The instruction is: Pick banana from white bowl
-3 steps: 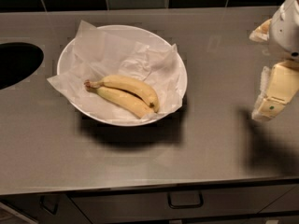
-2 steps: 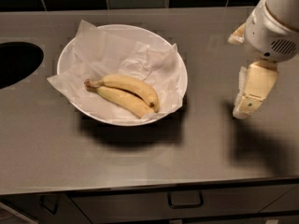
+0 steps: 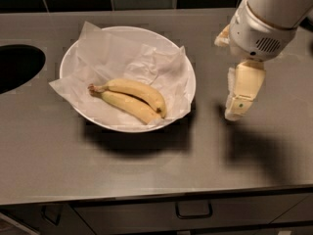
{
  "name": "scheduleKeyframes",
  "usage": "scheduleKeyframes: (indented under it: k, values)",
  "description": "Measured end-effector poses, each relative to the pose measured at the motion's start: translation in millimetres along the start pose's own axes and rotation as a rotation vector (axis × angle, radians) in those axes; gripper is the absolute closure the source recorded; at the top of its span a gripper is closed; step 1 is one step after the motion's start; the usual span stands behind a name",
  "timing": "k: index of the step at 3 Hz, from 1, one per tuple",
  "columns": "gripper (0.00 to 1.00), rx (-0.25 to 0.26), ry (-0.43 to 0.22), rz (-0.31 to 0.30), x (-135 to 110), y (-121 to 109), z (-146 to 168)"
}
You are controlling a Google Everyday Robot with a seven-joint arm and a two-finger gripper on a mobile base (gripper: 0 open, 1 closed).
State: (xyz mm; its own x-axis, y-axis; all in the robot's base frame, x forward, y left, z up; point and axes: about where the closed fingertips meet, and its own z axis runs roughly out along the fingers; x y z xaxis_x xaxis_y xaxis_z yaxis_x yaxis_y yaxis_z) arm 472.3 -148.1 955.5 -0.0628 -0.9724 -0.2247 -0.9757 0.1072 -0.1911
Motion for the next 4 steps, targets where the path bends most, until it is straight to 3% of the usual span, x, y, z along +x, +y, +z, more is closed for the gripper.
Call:
scheduleKeyframes:
  k: [1,3,4]
  values:
    - [0.0,0.02,-0.027,-0.047,-22,3,-11]
    - [0.0,0.033,-0.087,-0.229,-94,9,-30]
    - [0.0,-0.032,-0.169,-0.327,-133,-1,-12]
